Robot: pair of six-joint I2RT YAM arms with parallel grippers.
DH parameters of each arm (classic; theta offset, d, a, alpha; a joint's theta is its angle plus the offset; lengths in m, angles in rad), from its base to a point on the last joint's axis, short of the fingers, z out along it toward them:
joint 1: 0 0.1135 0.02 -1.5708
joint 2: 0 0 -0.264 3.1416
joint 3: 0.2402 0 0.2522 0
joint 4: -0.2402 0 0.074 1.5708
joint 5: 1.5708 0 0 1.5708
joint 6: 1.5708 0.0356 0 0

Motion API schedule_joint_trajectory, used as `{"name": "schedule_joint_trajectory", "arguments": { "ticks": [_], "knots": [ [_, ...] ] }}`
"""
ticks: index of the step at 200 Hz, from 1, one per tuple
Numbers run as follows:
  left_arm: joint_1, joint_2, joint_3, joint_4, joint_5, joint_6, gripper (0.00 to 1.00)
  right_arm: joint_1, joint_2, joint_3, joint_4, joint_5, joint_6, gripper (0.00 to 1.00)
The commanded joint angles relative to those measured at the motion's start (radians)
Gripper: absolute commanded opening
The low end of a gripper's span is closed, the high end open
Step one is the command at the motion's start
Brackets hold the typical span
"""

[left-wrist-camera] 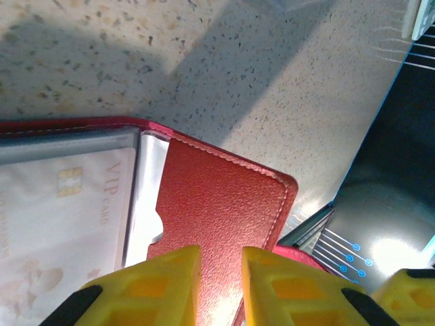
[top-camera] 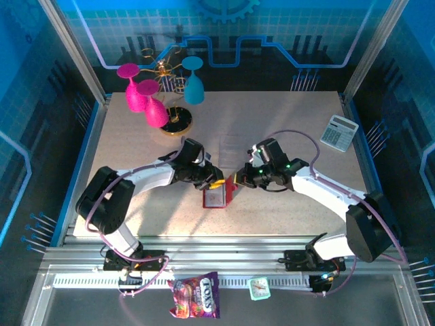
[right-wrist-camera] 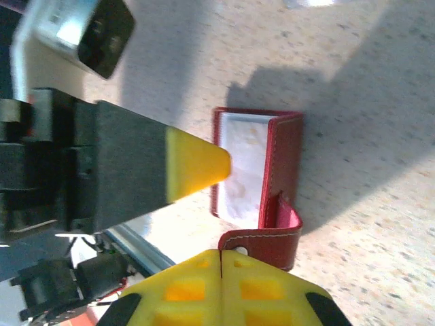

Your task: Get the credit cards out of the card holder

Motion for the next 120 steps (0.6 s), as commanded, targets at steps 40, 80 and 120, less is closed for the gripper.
{"name": "schedule_joint_trajectory", "arguments": {
  "ticks": [40,80,120],
  "knots": [
    [-0.06,0.101,0.081,0.043,0.036,-0.028,0.24,-0.041,0.03,-0.062,-0.118,0.091,-0.1,0.04],
    [-0.073,0.152,0.11,0.05,0.038,-0.038,0.23,-0.05,0.048,-0.025,-0.167,0.119,-0.127,0.3],
    [-0.071,0.178,0.139,0.041,0.016,-0.042,0.23,-0.059,0.035,0.094,-0.286,0.161,-0.172,0.4]
  ]
}}
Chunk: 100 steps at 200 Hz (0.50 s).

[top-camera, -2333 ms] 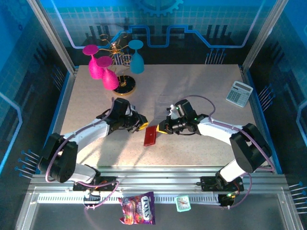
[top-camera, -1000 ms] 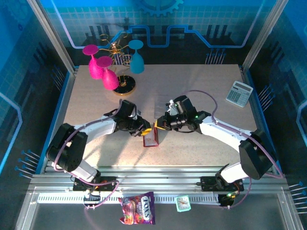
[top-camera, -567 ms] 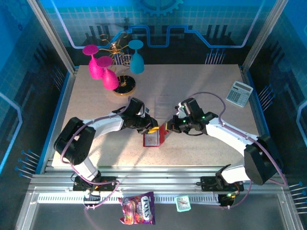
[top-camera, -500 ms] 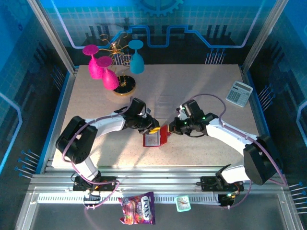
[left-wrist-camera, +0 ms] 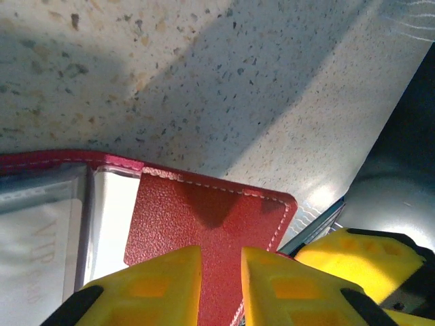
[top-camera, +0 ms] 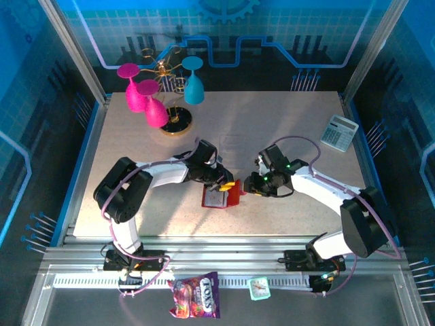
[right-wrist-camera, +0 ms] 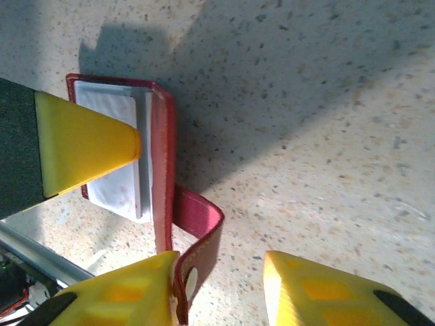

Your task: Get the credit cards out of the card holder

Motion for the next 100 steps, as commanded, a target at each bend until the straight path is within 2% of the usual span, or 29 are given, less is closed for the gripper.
{"name": "schedule_joint_trajectory", "arguments": {
  "ticks": [1,26,44,80,100],
  "knots": [
    [-0.003,0.022,0.043,0.003,0.007,-0.014,0.23,-0.017,-0.004,0.104,-0.1,0.04,-0.048,0.4],
    [-0.004,0.044,0.048,0.018,0.018,-0.027,0.23,-0.027,-0.01,0.185,-0.147,0.024,-0.069,0.41],
    [-0.002,0.057,0.044,0.02,0.018,-0.026,0.23,-0.031,-0.001,0.223,-0.129,-0.051,-0.068,0.38],
    [0.01,0.1,0.023,0.091,0.039,-0.067,0.22,-0.025,0.052,0.182,0.077,-0.318,0.028,0.24],
    [0.01,0.115,0.021,0.116,0.043,-0.082,0.22,-0.001,0.068,0.134,0.167,-0.361,0.085,0.19]
  ]
}}
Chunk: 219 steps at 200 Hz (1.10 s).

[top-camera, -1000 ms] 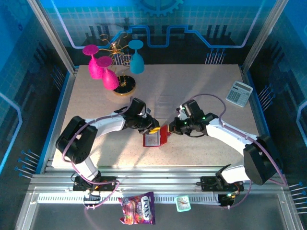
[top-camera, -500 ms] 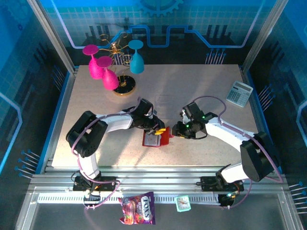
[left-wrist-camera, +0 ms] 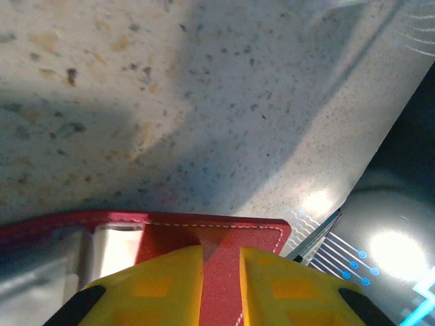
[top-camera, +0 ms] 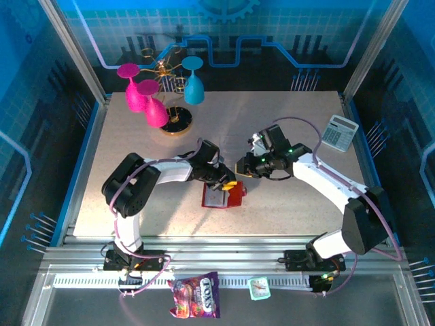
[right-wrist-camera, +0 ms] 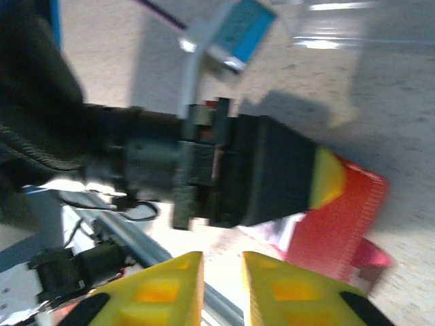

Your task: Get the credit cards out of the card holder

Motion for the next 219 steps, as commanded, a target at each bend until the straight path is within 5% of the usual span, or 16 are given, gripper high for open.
{"name": "schedule_joint_trajectory", "arguments": {
  "ticks": [1,55,115,169,219],
  "knots": [
    [0.005,0.027,-0.004,0.051,0.034,-0.035,0.22,0.018,0.032,-0.059,0.13,-0.148,0.084,0.19],
    [0.021,0.01,-0.049,0.13,0.014,-0.073,0.21,0.055,0.097,-0.142,0.127,-0.087,0.08,0.17],
    [0.068,-0.097,-0.099,0.185,-0.021,-0.104,0.21,0.038,0.136,-0.181,0.067,0.053,0.024,0.26],
    [0.081,-0.24,-0.07,-0.055,-0.093,0.027,0.23,0.018,0.154,-0.13,0.011,0.152,-0.031,0.32],
    [0.122,-0.369,-0.162,-0.149,-0.148,0.066,0.24,0.003,0.192,-0.127,0.058,0.097,-0.046,0.33]
  ]
}}
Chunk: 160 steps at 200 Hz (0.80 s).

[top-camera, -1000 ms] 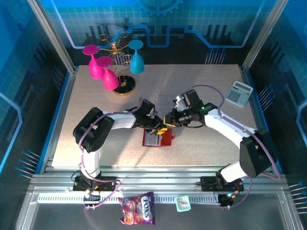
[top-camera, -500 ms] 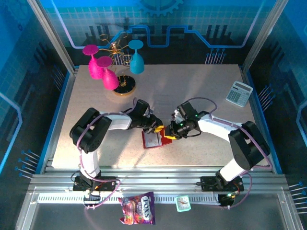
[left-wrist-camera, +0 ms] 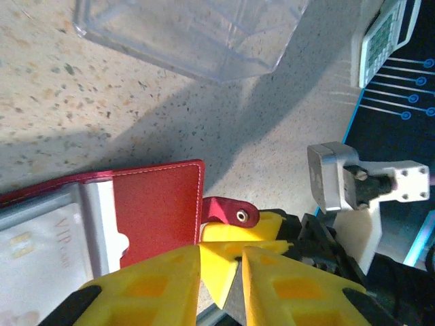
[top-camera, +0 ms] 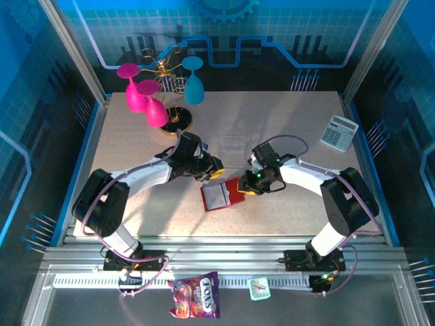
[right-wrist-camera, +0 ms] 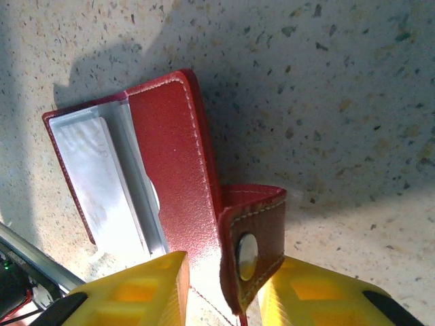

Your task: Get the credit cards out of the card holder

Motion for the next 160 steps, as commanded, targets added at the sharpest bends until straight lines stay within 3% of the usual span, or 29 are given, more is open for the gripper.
{"name": "schedule_joint_trajectory", "arguments": {
  "ticks": [1,48,66,101,160],
  "knots": [
    [0.026,-0.061,-0.062,-0.084,-0.041,0.035,0.24,-0.01,0.029,0.013,0.018,-0.032,-0.021,0.33],
    [0.068,-0.12,-0.144,-0.074,-0.05,0.021,0.25,-0.009,0.083,-0.012,0.109,-0.118,0.009,0.32],
    [0.076,-0.126,-0.152,-0.075,-0.049,0.021,0.24,-0.009,0.084,-0.018,0.134,-0.131,0.02,0.26],
    [0.087,-0.134,-0.153,-0.076,-0.053,0.027,0.24,-0.009,0.051,-0.079,0.168,-0.105,0.052,0.1],
    [0.086,-0.085,-0.112,-0.051,0.022,0.067,0.25,-0.01,-0.015,-0.213,0.318,-0.041,0.17,0.05]
  ]
}}
